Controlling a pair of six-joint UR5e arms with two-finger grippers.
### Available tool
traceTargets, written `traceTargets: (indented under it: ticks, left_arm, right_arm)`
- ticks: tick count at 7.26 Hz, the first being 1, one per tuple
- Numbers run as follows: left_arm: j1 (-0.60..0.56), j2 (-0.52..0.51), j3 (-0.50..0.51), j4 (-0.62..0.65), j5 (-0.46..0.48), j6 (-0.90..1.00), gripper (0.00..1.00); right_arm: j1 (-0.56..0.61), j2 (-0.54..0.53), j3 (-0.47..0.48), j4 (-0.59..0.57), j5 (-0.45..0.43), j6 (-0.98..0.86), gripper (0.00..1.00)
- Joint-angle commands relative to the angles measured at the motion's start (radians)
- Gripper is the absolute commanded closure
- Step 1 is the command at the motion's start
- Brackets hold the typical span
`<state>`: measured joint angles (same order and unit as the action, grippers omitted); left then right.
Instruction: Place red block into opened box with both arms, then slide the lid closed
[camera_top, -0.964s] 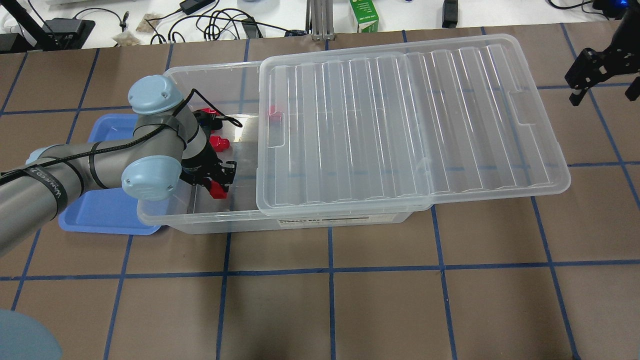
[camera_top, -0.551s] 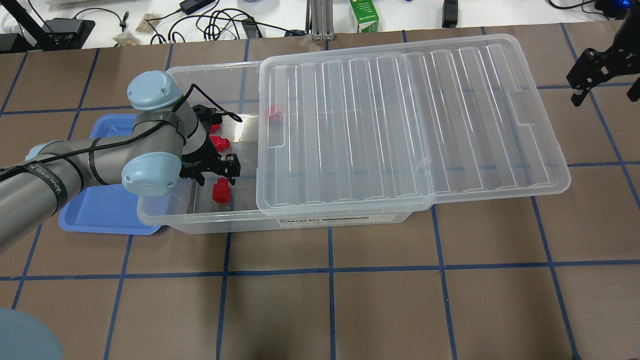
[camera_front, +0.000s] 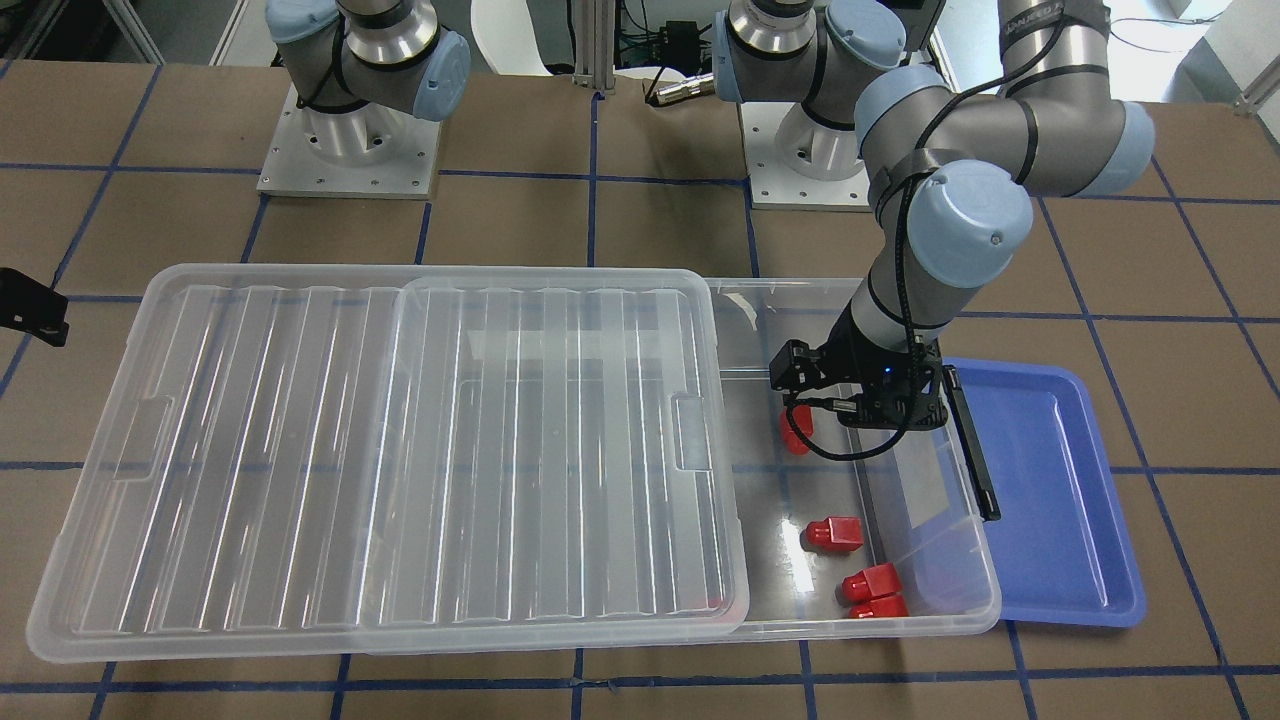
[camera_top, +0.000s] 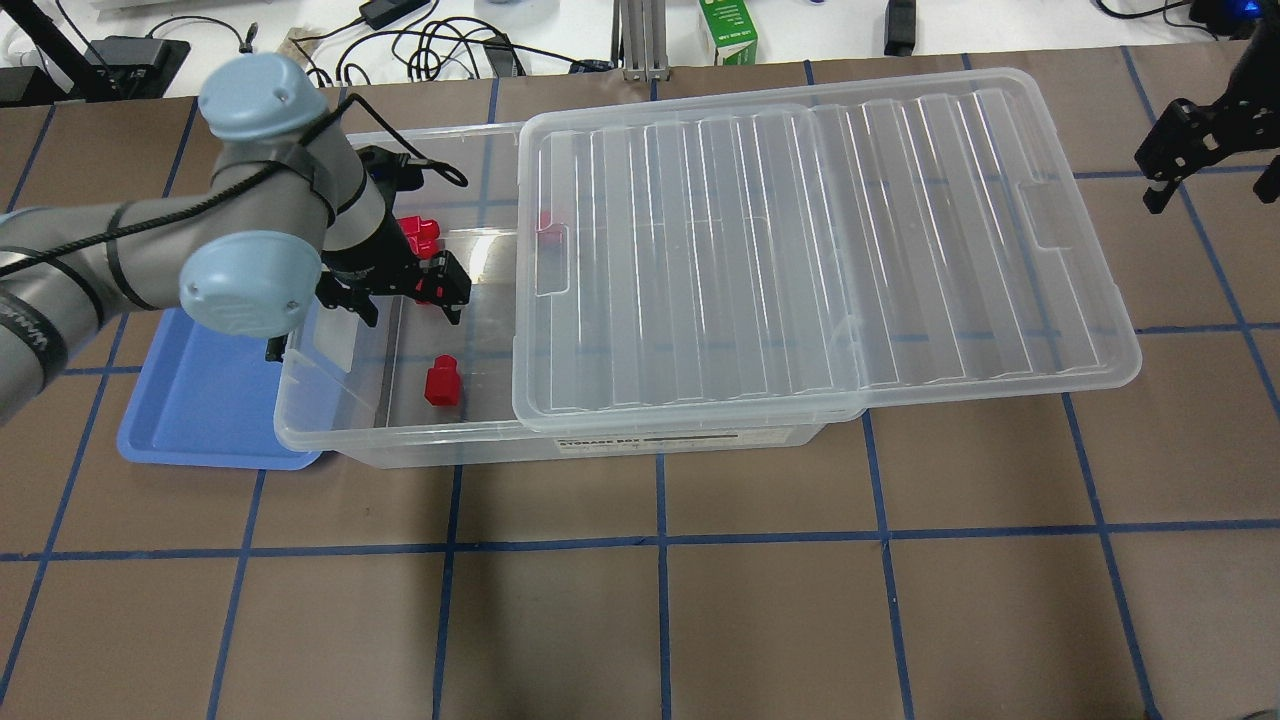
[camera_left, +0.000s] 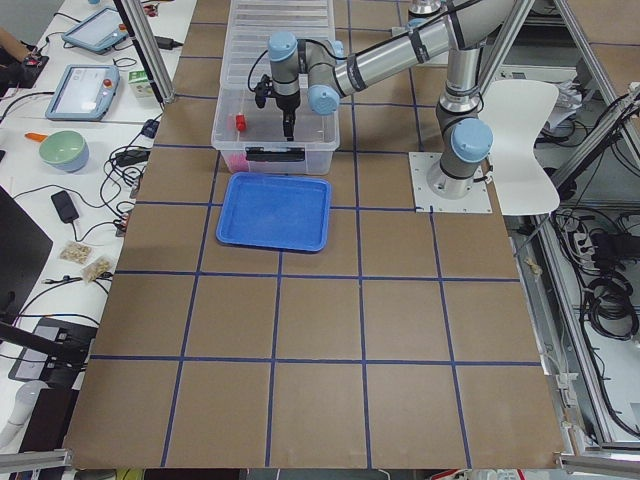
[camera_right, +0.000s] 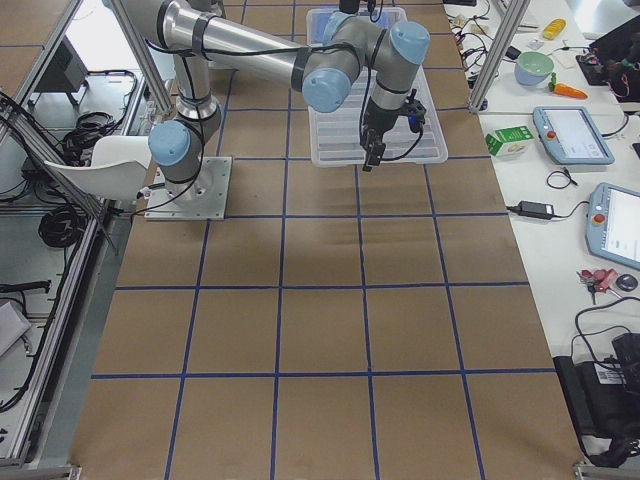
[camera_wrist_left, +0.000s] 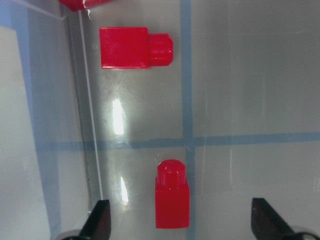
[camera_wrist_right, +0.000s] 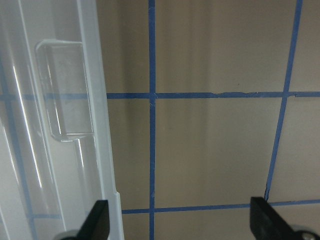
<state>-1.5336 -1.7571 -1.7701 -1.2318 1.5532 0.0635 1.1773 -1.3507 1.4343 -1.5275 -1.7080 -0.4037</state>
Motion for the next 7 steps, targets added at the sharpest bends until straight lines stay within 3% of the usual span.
traceTargets:
  ticks: [1,5,7]
  left_arm:
    - [0.0,0.076,0.148,-0.243,0.004,-0.002,0.0]
    - [-0.034,0.169,0.186,-0.273,0.011,-0.011,0.0]
    - [-0.034,0.191,0.187,-0.273,0.014,-0.01,0.0]
  right_arm:
    - [-0.048,0.045,0.0,-0.002,0.002,-0.026,0.0]
    - [-0.047,0.108,0.002,-0.023,0.007,0.123,0.0]
    - [-0.045,0.09,0.084,-0.084,0.004,0.114,0.0]
